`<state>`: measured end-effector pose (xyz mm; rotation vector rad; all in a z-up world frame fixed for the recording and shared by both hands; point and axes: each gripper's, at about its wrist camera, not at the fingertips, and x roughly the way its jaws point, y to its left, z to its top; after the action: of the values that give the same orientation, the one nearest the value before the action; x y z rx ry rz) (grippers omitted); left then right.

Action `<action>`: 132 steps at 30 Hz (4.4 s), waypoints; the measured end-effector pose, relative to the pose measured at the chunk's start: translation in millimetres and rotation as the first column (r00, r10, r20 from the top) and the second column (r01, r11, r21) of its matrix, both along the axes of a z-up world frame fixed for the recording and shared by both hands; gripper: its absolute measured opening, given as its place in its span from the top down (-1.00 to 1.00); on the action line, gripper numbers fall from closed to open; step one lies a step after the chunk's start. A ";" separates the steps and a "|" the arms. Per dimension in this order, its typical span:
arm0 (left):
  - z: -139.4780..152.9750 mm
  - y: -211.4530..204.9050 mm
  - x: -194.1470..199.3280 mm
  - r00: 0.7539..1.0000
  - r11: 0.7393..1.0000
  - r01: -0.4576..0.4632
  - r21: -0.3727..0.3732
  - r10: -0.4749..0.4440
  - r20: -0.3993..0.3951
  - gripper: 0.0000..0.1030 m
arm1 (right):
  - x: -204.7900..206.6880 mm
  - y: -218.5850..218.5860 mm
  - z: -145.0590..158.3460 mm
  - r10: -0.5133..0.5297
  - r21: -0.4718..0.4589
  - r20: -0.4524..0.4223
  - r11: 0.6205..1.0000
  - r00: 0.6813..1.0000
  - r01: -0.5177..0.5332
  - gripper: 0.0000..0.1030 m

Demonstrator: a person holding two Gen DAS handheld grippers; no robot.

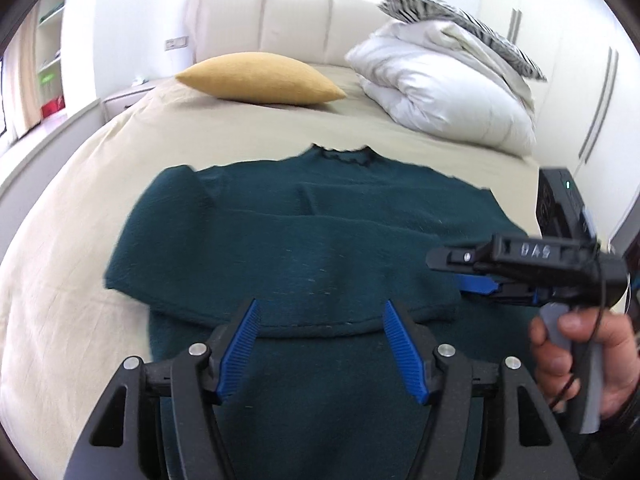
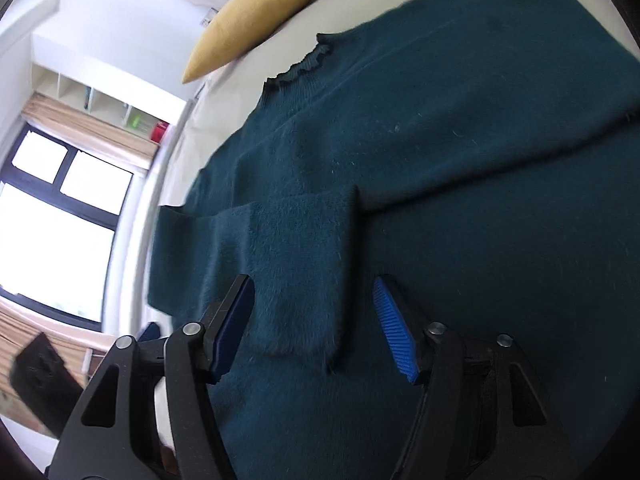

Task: Fold small clothes

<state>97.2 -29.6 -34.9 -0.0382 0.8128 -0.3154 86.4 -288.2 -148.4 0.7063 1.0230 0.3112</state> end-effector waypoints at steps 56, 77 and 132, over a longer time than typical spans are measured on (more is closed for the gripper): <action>-24.3 118.7 134.8 0.944 0.943 -0.315 -0.108 0.300 -0.137 0.55 | 71.5 -57.6 20.8 -0.028 -0.198 0.064 0.979 0.998 0.040 0.63; -48.0 96.9 105.6 0.965 0.973 -0.221 0.064 0.228 -0.129 0.77 | 65.7 -33.6 12.5 0.033 -0.391 0.066 0.920 0.997 -0.005 0.88; -48.3 136.6 -177.8 0.875 0.902 -0.157 -0.402 -0.062 -0.480 -0.06 | -272.7 -149.9 33.8 -0.129 -0.092 0.007 0.987 0.992 0.129 0.08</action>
<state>-80.7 107.0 -83.2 -0.5763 1.2259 -0.4426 -186.3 -438.2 -114.6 0.6849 0.9794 0.1504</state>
